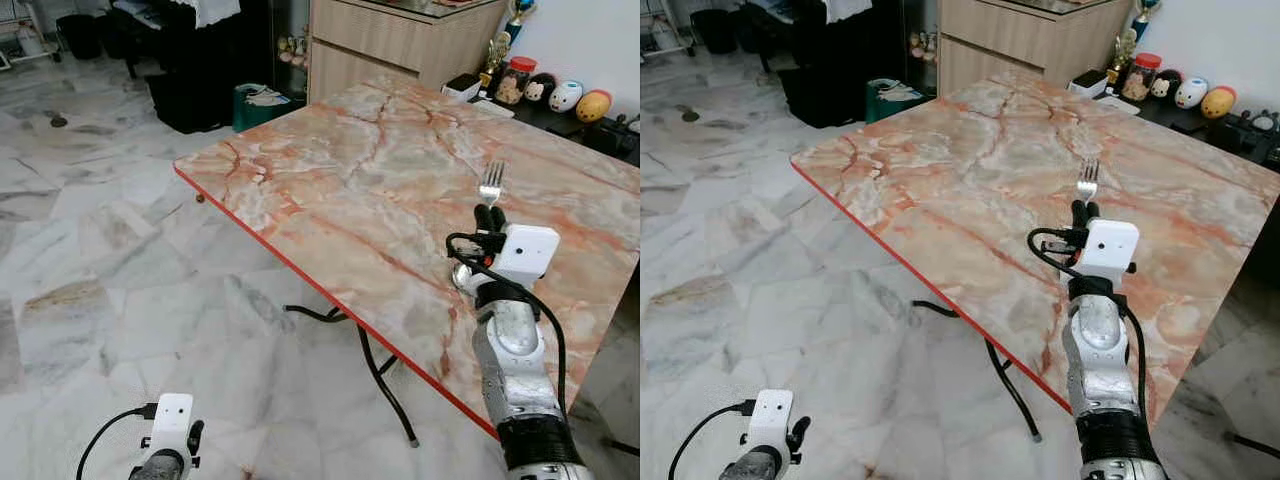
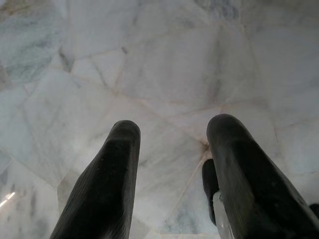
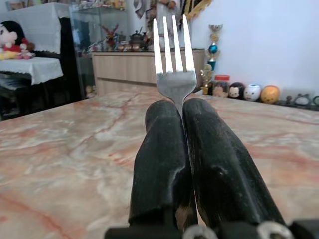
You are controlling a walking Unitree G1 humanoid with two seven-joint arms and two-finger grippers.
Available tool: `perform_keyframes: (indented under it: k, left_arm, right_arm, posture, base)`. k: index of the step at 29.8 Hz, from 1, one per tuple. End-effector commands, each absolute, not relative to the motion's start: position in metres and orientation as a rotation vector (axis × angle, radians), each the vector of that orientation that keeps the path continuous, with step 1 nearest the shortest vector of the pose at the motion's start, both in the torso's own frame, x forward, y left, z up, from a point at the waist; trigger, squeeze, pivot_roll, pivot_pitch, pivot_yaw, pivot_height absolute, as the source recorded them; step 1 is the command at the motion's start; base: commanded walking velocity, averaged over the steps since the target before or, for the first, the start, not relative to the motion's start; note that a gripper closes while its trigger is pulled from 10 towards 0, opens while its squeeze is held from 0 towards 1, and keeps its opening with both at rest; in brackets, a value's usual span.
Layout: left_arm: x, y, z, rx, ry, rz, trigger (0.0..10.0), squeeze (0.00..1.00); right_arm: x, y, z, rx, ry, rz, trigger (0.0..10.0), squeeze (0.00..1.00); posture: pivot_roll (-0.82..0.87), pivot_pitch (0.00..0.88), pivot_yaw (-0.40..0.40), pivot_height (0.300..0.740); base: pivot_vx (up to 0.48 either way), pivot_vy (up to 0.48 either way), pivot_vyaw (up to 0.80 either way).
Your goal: Setting the table
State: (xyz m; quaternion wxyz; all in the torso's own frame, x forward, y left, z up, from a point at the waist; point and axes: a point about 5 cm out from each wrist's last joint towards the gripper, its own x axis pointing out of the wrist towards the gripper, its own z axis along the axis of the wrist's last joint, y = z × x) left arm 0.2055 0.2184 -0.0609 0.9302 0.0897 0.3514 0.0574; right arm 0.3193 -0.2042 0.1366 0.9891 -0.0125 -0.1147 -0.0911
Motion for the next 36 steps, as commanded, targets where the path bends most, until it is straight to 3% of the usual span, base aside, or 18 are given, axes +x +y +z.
perform_keyframes:
  k: [1, 6, 13, 36]
  left_arm:
    - [0.211, 0.213, -0.059, 0.189, 0.713, 0.095, 10.0, 0.0]
    - [0.214, 0.21, -0.058, 0.181, 0.701, 0.097, 10.0, 0.0]
    - [0.209, 0.206, -0.061, 0.162, 0.709, 0.094, 10.0, 0.0]
    - [0.205, 0.219, -0.061, 0.124, 0.716, 0.171, 10.0, 0.0]
  right_arm:
    - [0.319, -0.209, 0.144, -0.029, -0.255, -0.197, 10.0, 0.0]
    - [0.322, -0.202, 0.144, -0.011, -0.248, -0.174, 10.0, 0.0]
    - [0.324, -0.192, 0.144, 0.006, -0.247, -0.156, 10.0, 0.0]
    - [0.326, -0.194, 0.15, -0.002, -0.247, -0.157, 10.0, 0.0]
  posture:
    - [0.01, 0.0, -0.055, 0.74]
    - [0.03, 0.0, -0.069, 0.74]
    - [0.01, 0.0, -0.057, 0.74]
    - [0.0, 0.0, -0.056, 0.74]
  base:
    - [0.0, 0.0, 0.0]
    - [0.0, 0.0, -0.12]
    - [0.0, 0.0, -0.78]
    - [0.0, 0.0, -0.77]
